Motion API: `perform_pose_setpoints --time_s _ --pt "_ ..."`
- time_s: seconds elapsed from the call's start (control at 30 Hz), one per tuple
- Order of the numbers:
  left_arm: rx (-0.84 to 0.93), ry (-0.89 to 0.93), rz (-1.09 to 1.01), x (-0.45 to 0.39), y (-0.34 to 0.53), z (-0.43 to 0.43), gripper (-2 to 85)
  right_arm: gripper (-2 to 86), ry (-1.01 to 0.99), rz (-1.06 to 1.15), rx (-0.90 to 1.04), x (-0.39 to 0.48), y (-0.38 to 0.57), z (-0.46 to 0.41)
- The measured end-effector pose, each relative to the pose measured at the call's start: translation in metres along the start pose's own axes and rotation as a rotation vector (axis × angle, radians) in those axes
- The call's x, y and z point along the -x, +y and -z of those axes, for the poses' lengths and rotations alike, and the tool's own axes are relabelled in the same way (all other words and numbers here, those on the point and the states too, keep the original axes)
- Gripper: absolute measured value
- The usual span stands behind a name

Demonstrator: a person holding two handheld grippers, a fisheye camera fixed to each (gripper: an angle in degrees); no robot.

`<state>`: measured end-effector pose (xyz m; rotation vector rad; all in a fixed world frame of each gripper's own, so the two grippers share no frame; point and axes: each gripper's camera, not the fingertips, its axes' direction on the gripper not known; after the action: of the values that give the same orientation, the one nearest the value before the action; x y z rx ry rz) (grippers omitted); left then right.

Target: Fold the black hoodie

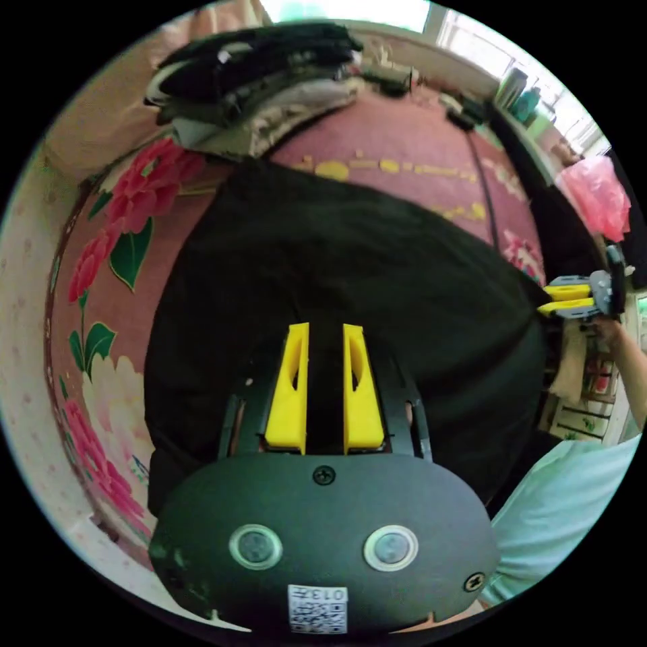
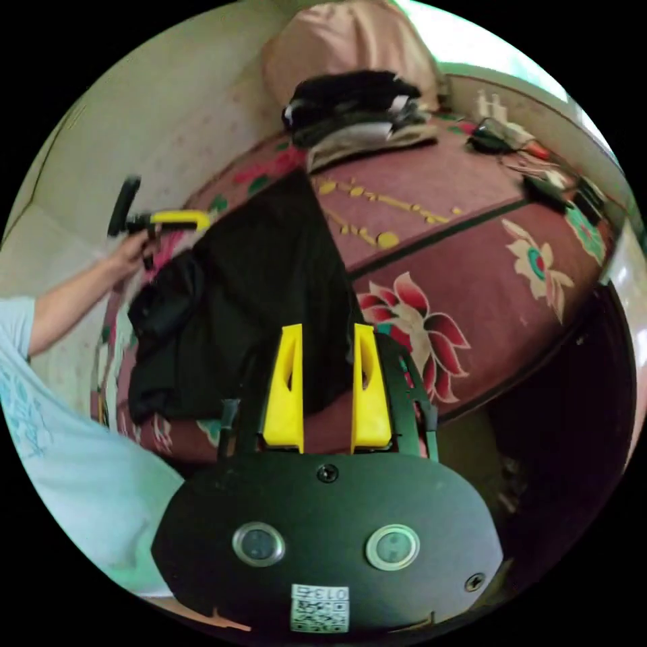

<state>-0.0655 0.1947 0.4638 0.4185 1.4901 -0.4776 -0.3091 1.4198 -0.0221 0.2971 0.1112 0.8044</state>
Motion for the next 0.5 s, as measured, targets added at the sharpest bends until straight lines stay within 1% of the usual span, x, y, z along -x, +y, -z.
perform_pose_setpoints --time_s 0.03,0.07,0.1,0.13,0.2,0.23,0.27,0.3,0.37,0.43,0.5 --pt "0.113 -0.029 -0.024 -0.003 -0.013 -0.023 8.2 6.5 -0.003 0.044 0.023 -0.013 0.011 -0.009" --pt "0.139 -0.03 -0.039 -0.003 -0.018 -0.033 7.7 6.4 -0.072 0.027 -0.042 -0.033 0.024 -0.005" --pt "0.087 -0.033 -0.035 -0.001 -0.018 -0.028 7.5 6.3 -0.106 0.001 -0.034 -0.044 0.027 -0.005" --pt "0.074 -0.011 0.003 0.005 -0.02 -0.026 7.4 6.1 -0.158 -0.049 -0.035 -0.063 0.034 -0.002" --pt "0.074 0.059 0.038 0.017 -0.023 -0.018 7.4 6.5 -0.133 -0.08 -0.054 -0.075 0.044 0.007" --pt "0.024 0.093 0.033 0.025 -0.025 -0.006 7.7 7.4 -0.142 -0.088 -0.101 -0.079 0.05 0.017" --pt "-0.049 0.073 0.044 0.034 -0.028 0.009 8.2 8.7 -0.17 -0.129 -0.146 -0.083 0.055 0.024" --pt "-0.081 0.055 0.058 0.04 -0.031 0.017 9.2 9.3 -0.19 -0.149 -0.161 -0.086 0.057 0.025" --pt "-0.215 0.028 0.12 0.069 -0.054 0.043 12.6 11.1 -0.236 -0.215 -0.156 -0.091 0.058 0.017" --pt "-0.245 0.04 0.144 0.092 -0.082 0.051 14.0 12.0 -0.227 -0.253 -0.124 -0.093 0.055 0.004" --pt "-0.205 0.035 0.128 0.111 -0.114 0.047 14.9 12.3 -0.241 -0.294 -0.117 -0.096 0.053 -0.008"
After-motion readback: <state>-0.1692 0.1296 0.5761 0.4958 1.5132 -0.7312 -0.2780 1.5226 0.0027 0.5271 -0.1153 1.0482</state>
